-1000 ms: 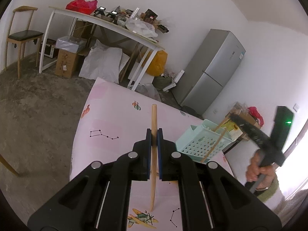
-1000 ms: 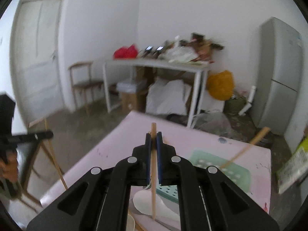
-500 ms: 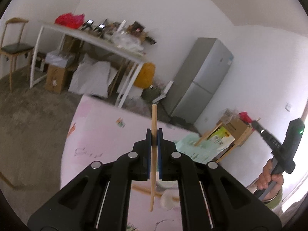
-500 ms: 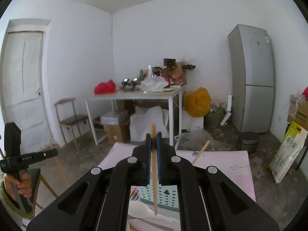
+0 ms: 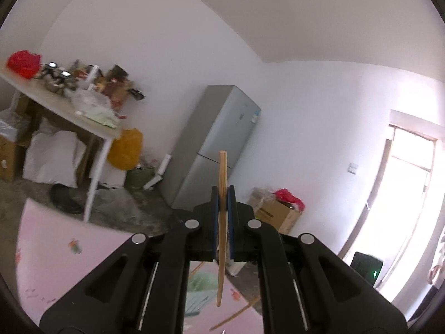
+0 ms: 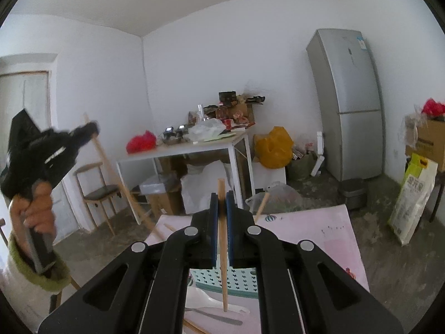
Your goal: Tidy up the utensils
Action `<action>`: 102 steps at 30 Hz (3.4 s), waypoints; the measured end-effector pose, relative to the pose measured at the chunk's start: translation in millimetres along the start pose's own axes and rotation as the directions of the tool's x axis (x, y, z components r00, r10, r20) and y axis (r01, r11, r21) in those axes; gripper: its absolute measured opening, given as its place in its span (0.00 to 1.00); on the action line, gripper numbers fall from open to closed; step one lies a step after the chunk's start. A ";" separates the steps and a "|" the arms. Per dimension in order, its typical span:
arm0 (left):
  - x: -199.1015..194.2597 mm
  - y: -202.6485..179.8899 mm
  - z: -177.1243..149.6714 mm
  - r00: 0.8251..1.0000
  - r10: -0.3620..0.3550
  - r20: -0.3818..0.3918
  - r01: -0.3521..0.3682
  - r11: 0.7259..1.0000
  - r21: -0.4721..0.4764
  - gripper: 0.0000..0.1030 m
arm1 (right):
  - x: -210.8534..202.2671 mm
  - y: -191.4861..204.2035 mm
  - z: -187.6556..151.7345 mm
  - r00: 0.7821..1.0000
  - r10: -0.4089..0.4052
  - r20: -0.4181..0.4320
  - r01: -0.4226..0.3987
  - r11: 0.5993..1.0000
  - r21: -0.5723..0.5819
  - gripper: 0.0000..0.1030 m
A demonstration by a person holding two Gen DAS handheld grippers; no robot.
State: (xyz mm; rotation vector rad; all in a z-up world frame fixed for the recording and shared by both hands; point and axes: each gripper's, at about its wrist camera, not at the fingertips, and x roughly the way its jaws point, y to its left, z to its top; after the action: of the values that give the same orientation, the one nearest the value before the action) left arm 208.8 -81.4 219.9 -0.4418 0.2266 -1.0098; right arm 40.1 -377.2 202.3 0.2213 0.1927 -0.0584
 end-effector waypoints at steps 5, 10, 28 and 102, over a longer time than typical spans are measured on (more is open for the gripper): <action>61.3 -1.4 -5.4 0.997 0.073 -0.034 -0.072 0.996 0.044 0.04 | -0.7 -15.3 -10.1 1.000 0.007 -0.017 -0.006 0.999 0.037 0.06; 101.2 9.2 -26.7 0.984 0.166 -0.071 -0.160 0.984 0.081 0.04 | -0.4 -29.6 -16.1 0.999 0.019 -0.027 -0.017 0.997 0.071 0.06; 101.7 8.7 -72.2 0.961 0.265 -0.080 -0.245 0.949 0.196 0.40 | 1.4 -34.9 -14.4 1.000 0.004 -0.031 -0.001 0.997 0.081 0.06; -5.6 111.8 -274.2 0.686 0.318 -0.655 -0.489 0.867 -0.091 0.13 | 1.3 -65.3 -160.2 0.897 -0.025 -0.442 0.166 0.944 0.284 0.66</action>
State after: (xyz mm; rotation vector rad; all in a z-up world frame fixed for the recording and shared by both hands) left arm 186.6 -94.9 -75.2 -0.2550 1.0339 -0.6446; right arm 6.8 -405.0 34.8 0.5462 0.6441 -0.1402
